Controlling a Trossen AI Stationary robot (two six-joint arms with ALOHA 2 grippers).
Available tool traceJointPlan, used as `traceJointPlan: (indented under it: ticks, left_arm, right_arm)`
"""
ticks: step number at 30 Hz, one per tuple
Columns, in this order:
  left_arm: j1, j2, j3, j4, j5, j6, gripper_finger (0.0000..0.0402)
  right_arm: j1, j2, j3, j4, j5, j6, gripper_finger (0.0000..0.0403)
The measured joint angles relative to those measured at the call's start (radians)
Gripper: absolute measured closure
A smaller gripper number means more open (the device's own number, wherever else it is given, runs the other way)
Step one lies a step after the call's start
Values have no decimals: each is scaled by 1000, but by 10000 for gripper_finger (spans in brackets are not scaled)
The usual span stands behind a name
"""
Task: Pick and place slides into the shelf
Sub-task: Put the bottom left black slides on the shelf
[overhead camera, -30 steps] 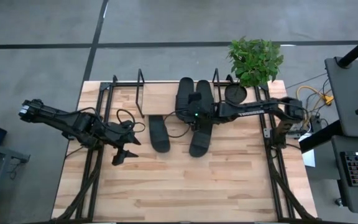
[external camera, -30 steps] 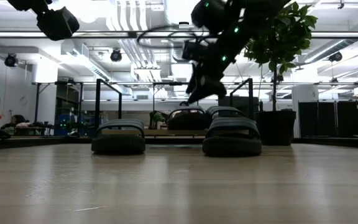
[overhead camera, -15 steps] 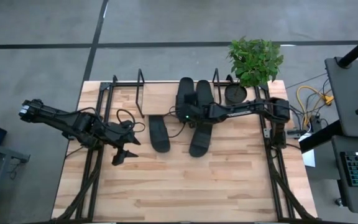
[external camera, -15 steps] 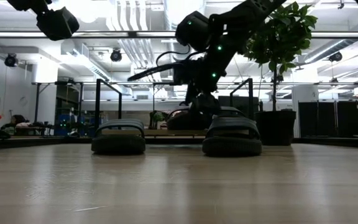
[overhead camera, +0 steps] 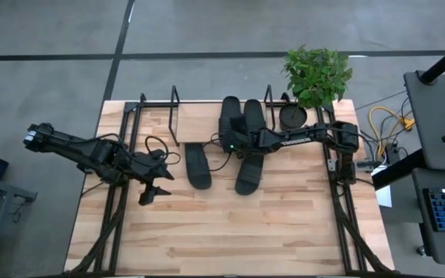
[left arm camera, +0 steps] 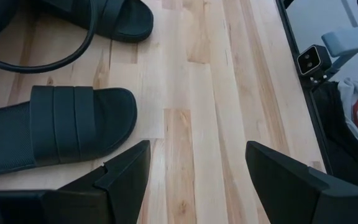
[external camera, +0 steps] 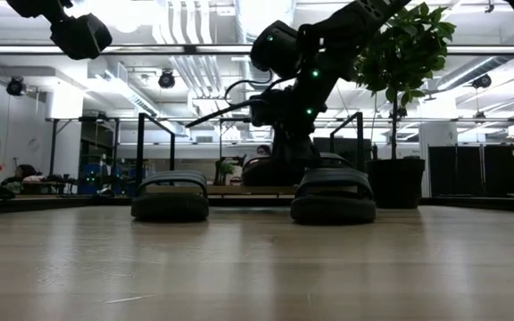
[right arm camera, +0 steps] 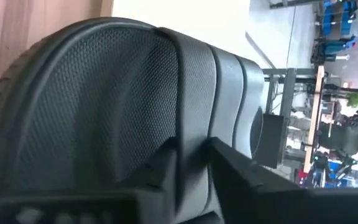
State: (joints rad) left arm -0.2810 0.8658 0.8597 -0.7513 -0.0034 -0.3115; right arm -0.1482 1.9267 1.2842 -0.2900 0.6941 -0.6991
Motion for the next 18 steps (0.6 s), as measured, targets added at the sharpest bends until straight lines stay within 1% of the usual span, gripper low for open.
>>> traceJointPlan:
  ticks: [3,5,18]
  left_arm:
    - [0,0,0,0,0,0,152]
    - [0,0,0,0,0,0,152]
    - [0,0,0,0,0,0,152]
  right_arm:
    - [0,-7,0,-15,3,15,374]
    - [2,-13,0,-19,14,18,387]
    - [18,-26,-1,-40,18,101,389]
